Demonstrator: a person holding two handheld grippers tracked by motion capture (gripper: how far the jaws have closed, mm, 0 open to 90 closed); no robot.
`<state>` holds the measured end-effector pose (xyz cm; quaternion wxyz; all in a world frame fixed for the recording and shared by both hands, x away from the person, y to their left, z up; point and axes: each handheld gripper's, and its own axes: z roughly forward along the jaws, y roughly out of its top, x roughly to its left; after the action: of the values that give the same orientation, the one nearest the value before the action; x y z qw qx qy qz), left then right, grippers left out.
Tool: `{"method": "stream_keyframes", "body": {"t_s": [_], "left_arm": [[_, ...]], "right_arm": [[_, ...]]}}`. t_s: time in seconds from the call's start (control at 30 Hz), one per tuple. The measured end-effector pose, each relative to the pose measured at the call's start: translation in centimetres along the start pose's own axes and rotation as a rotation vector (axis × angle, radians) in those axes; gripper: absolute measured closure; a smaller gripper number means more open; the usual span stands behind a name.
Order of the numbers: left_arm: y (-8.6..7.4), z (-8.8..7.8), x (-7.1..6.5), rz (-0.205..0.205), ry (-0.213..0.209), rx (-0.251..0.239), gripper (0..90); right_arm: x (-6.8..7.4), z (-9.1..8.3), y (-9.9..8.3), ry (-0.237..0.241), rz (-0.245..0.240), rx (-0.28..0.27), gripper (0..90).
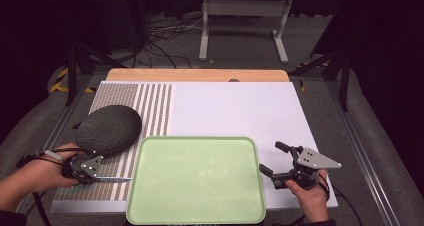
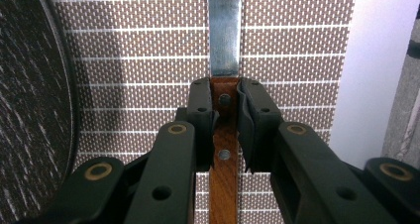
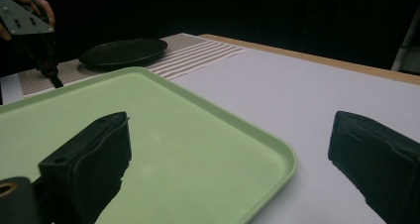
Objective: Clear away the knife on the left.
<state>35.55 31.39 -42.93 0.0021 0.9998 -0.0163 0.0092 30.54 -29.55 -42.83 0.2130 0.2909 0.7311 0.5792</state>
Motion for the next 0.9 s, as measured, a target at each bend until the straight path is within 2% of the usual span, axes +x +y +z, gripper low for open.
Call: {"method": "stream_keyframes", "body": {"t_s": [0.13, 0.2, 0.37, 0.47, 0.53, 0.67, 0.73, 0.8, 0.87, 0.9], "left_arm": [[-0.1, -0.1, -0.1, 0.002, 0.005, 0.004, 77.7], [-0.3, -0.1, 0.0, -0.011, 0.022, 0.005, 77.8], [-0.7, -0.6, 0.0, -0.051, 0.018, 0.004, 77.8], [-1.0, -1.4, -0.2, -0.096, 0.005, -0.05, 77.8], [-1.0, -1.9, -0.2, -0.102, 0.005, -0.097, 77.8], [-0.8, -2.8, -0.3, -0.117, 0.007, -0.134, 77.8], [-0.7, -3.3, -0.3, -0.157, -0.001, -0.158, 77.8], [-0.5, -3.8, -0.2, -0.27, -0.062, -0.194, 77.8], [-0.4, -4.2, -0.2, -0.312, -0.087, -0.223, 77.7], [-0.2, -4.5, -0.2, -0.346, -0.113, -0.232, 77.8]], "right_arm": [[0.0, 0.0, 0.0, 0.005, -0.003, -0.001, 4.0], [0.0, 0.0, 0.0, 0.005, -0.001, -0.003, 3.9], [0.2, 0.2, 0.1, 0.02, -0.01, 0.003, 3.8], [0.2, 0.2, 0.2, 0.021, -0.012, 0.003, 3.8], [0.2, 0.3, 0.2, 0.019, -0.012, 0.004, 3.8], [0.3, 0.3, 0.3, 0.021, -0.015, 0.002, 3.8], [0.3, 0.3, 0.4, 0.017, -0.017, 0.001, 3.8], [0.3, 0.3, 0.4, 0.016, -0.019, 0.002, 3.8], [0.3, 0.3, 0.4, 0.015, -0.018, 0.003, 3.8], [0.2, 0.3, 0.3, 0.019, -0.017, 0.001, 3.8]]}}
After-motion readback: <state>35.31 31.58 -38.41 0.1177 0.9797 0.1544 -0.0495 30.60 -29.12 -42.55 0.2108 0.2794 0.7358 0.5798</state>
